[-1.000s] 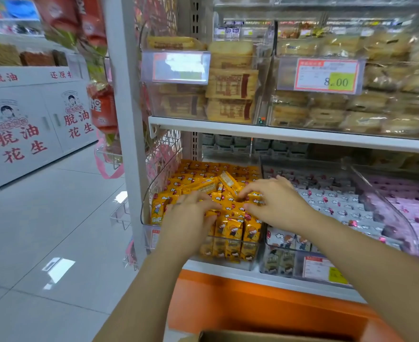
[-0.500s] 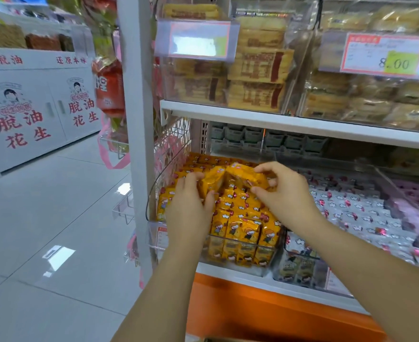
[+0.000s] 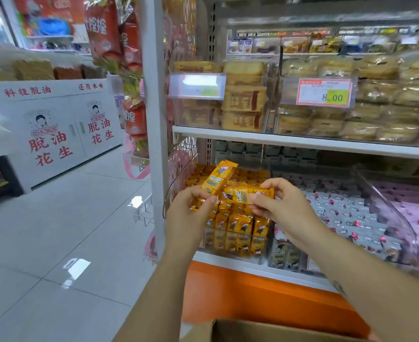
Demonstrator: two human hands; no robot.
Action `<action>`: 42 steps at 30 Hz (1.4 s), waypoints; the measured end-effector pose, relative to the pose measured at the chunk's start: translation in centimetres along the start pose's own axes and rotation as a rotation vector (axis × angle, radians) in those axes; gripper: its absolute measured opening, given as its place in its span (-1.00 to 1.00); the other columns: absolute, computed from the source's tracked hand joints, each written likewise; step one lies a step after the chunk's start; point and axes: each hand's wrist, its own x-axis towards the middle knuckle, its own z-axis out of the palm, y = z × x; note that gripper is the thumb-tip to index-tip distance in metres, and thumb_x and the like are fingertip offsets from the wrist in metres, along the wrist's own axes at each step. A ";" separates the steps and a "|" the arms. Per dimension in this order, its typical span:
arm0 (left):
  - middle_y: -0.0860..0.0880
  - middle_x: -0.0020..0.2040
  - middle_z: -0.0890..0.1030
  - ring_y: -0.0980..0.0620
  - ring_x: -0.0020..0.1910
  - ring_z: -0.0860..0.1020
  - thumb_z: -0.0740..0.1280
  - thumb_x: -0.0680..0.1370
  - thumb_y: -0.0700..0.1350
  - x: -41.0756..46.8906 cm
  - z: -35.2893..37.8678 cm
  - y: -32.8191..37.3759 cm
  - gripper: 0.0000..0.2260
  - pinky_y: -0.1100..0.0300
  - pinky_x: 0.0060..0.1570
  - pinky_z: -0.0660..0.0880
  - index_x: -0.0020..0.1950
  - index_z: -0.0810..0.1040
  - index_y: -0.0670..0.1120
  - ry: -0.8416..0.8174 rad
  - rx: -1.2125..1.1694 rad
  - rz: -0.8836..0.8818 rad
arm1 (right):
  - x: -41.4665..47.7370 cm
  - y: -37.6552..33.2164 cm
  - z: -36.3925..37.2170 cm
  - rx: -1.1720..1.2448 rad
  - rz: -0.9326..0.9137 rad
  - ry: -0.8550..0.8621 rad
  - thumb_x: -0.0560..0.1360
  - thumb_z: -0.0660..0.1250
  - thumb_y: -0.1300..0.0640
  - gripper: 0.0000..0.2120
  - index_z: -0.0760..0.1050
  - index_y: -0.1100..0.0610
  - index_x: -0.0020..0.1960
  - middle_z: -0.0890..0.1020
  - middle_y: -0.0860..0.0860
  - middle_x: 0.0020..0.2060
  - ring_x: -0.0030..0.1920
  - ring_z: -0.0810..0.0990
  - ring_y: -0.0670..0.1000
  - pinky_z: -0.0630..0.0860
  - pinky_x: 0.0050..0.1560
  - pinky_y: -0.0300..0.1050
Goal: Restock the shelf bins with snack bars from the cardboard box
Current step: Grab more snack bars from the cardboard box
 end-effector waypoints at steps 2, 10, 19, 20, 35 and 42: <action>-0.02 0.00 0.60 -0.07 0.03 0.59 0.42 0.49 -0.17 -1.4 -0.3 0.2 -0.86 0.02 0.02 0.58 -0.10 0.51 0.05 0.018 -0.080 -0.106 | -0.8 0.3 0.3 0.020 0.005 0.038 0.45 0.42 0.27 -0.81 0.42 0.17 -0.04 0.54 0.14 0.06 -0.13 0.67 0.09 0.62 0.00 -0.02; 0.03 0.20 0.56 0.12 0.13 0.54 0.48 0.37 0.01 -2.9 -0.4 0.8 -0.47 0.21 -0.01 0.54 0.32 0.44 0.04 -0.077 -0.172 -0.220 | -1.9 0.9 3.3 0.071 0.132 -0.066 0.45 0.43 0.14 -0.76 0.51 0.17 0.08 0.63 0.10 -0.03 -0.05 0.58 0.00 0.52 -0.03 -0.10; 0.08 0.17 0.57 0.11 0.14 0.53 0.43 0.48 -0.11 0.4 0.1 -1.3 -0.62 0.05 0.15 0.51 0.29 0.51 0.00 -0.051 0.093 -0.047 | 2.3 -0.4 4.5 -0.678 -0.255 -0.136 0.44 0.43 0.07 -0.66 0.41 -0.05 0.16 0.61 -0.10 0.04 0.01 0.60 -0.05 0.54 0.04 -0.06; 0.09 0.16 0.57 0.14 0.12 0.51 0.42 0.49 -0.12 0.6 0.4 -1.6 -0.65 0.17 0.13 0.50 0.27 0.52 -0.01 -0.033 0.104 -0.051 | 2.8 -0.2 4.6 -0.716 -0.246 -0.142 0.44 0.43 0.05 -0.66 0.42 -0.04 0.15 0.61 -0.08 0.05 -0.01 0.60 -0.04 0.54 0.04 -0.04; 0.08 -0.09 0.51 0.08 -0.06 0.55 0.37 0.54 -0.21 2.2 1.6 -3.8 -0.32 0.26 -0.04 0.48 0.55 0.10 0.07 -0.373 0.485 -0.071 | 3.6 2.8 2.8 -0.962 -0.315 -0.124 0.46 0.43 0.10 -0.37 0.19 -0.07 0.40 0.54 0.05 0.18 -0.19 0.53 -0.11 0.38 -0.29 -0.39; 0.11 -0.16 0.56 0.01 -0.04 0.58 0.40 0.51 -0.16 2.9 1.5 -4.2 -0.32 -0.05 0.21 0.46 0.54 0.15 0.08 -0.429 0.613 -0.046 | 6.2 1.4 3.1 -1.061 -0.141 -0.380 0.45 0.44 0.10 -0.21 0.08 0.00 0.53 0.22 0.00 0.50 0.26 0.45 0.02 0.40 0.10 -0.21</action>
